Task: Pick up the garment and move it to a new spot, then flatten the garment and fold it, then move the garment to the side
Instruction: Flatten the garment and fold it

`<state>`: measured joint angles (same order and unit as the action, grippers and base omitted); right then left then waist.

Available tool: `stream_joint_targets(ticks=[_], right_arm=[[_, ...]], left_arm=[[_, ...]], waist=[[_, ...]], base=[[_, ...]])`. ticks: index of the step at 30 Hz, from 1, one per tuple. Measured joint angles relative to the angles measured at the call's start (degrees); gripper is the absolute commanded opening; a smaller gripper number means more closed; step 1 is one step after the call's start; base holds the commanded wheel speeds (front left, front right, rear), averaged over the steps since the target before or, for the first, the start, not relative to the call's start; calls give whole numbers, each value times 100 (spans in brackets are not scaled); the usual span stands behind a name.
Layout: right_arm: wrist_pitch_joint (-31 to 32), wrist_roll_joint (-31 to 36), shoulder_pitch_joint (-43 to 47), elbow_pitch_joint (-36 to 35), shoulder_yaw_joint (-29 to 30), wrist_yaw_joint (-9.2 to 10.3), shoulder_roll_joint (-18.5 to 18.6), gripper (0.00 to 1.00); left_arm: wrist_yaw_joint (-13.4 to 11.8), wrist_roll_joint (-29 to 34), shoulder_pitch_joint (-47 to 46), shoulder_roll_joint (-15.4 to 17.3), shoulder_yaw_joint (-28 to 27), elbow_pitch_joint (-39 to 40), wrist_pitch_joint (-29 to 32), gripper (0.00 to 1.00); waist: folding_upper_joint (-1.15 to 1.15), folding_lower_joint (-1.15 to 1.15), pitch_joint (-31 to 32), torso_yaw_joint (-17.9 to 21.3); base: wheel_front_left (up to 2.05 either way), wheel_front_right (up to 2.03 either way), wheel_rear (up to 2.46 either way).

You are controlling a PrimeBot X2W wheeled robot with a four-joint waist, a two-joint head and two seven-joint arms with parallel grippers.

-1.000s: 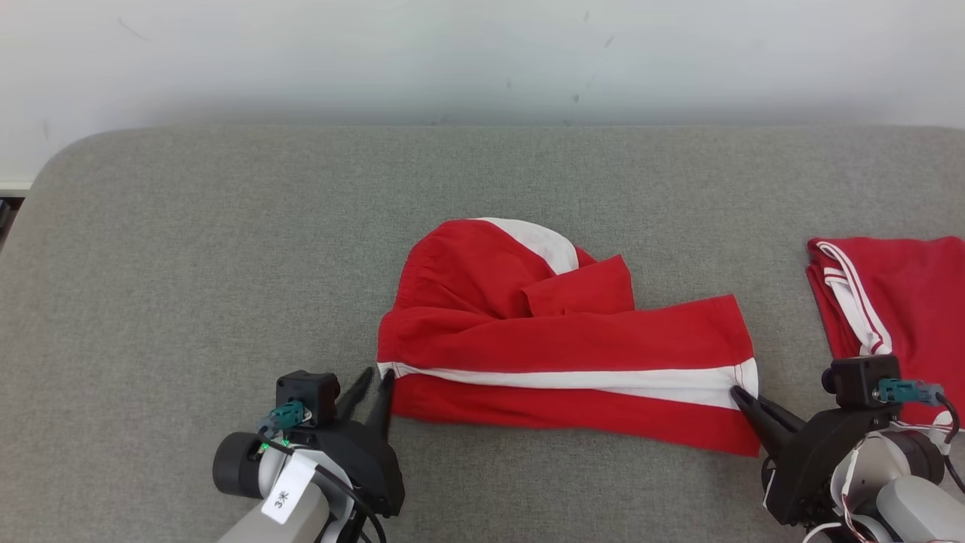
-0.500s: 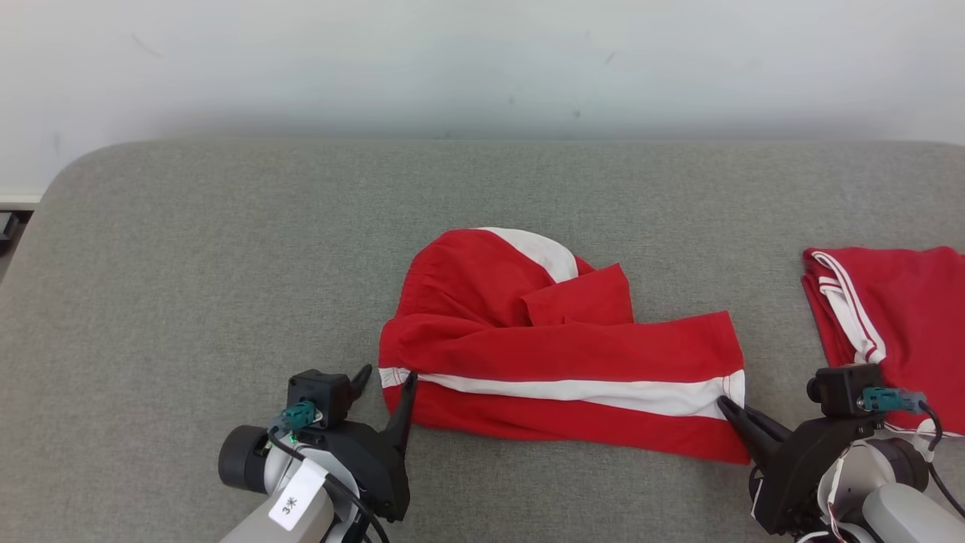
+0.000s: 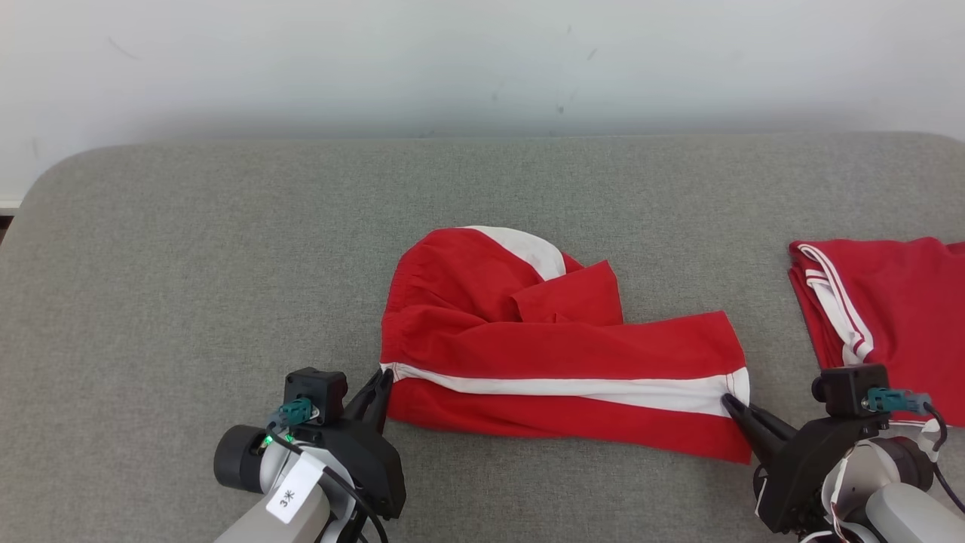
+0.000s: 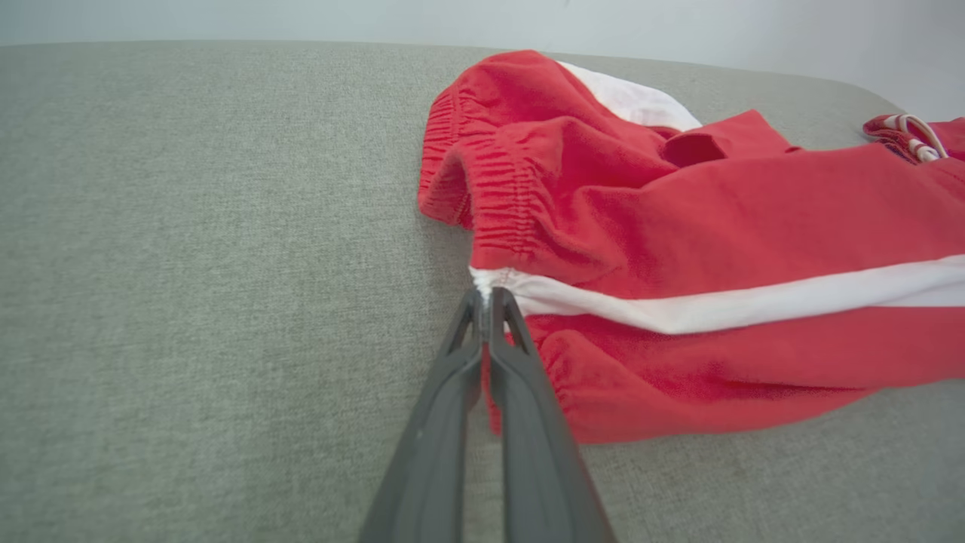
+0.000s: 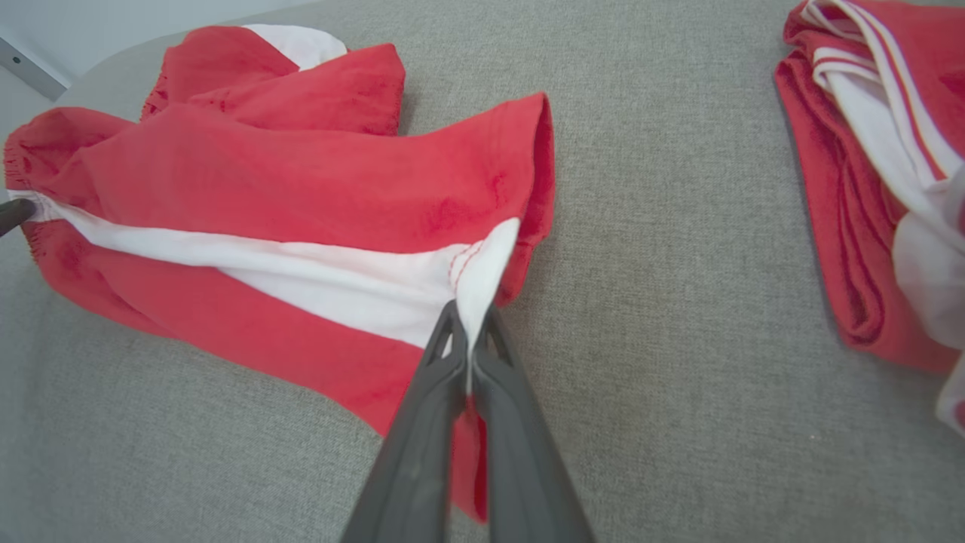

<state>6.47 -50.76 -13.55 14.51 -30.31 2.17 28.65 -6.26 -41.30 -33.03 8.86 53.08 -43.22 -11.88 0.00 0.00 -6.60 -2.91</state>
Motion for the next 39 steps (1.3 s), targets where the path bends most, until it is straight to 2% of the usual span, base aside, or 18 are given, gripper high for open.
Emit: stream_joint_targets(ticks=[1,2,3,5,26,27,29,31,33,34,35,36,37,38,39], right_arm=[[-25,1,0,3,15,0,0,22],[-52,2,0,13,34,1,0,50],[-76,2,6,13,46,1,4,69],[-92,3,3,34,40,0,3,100],[169,257,-177,394,-243,44,-15,98],[170,257,-212,402,-257,44,-27,75],[186,264,-247,408,-260,44,-34,50],[186,275,-246,437,-268,45,-40,46],[186,292,-248,465,-269,62,-46,49],[186,298,-250,482,-270,65,-53,58],[186,298,-254,498,-271,68,-57,59],[186,298,-258,519,-271,68,-59,49],[186,298,-261,539,-272,68,-59,47],[186,298,-268,555,-272,68,-59,33],[186,299,-280,561,-277,68,-59,6]], left_arm=[[-4,0,0,14,-9,1,0,0],[-30,-1,1,23,-18,9,-1,0],[-30,0,1,19,-16,23,-1,0],[-30,0,1,16,-20,35,-7,0],[-35,2,0,-8,-32,163,-9,0],[-36,3,0,-8,-32,164,-9,0],[-36,7,0,-7,-32,167,-9,0],[-36,12,0,-4,-32,169,-9,0],[-36,23,-1,-5,-32,181,-9,0],[-36,30,-1,-4,-32,186,-9,0],[-37,37,-1,-3,-32,188,-9,0],[-38,37,-1,-3,-33,189,-9,0],[-47,37,-1,-3,-33,189,-9,0],[-55,37,-1,-3,-33,190,-9,0],[-55,37,-1,-2,-34,190,-9,0]], waist=[[0,0,-2,-2],[0,0,-9,-9],[0,0,-15,-16],[0,0,-26,-31],[0,0,-128,-107],[0,0,-129,-110],[0,0,-131,-115],[0,0,-134,-118],[0,0,-135,-119],[0,0,-135,-119],[0,0,-135,-119],[0,0,-134,-119],[0,0,-133,-118],[0,0,-132,-117],[0,0,-129,-116]], base=[[0,0,0],[0,0,0],[0,0,0],[0,0,0],[0,0,0],[0,0,0],[0,0,0],[0,0,0],[0,0,0],[0,0,0],[0,0,0],[0,0,0],[0,0,0],[0,0,0],[0,0,0]])
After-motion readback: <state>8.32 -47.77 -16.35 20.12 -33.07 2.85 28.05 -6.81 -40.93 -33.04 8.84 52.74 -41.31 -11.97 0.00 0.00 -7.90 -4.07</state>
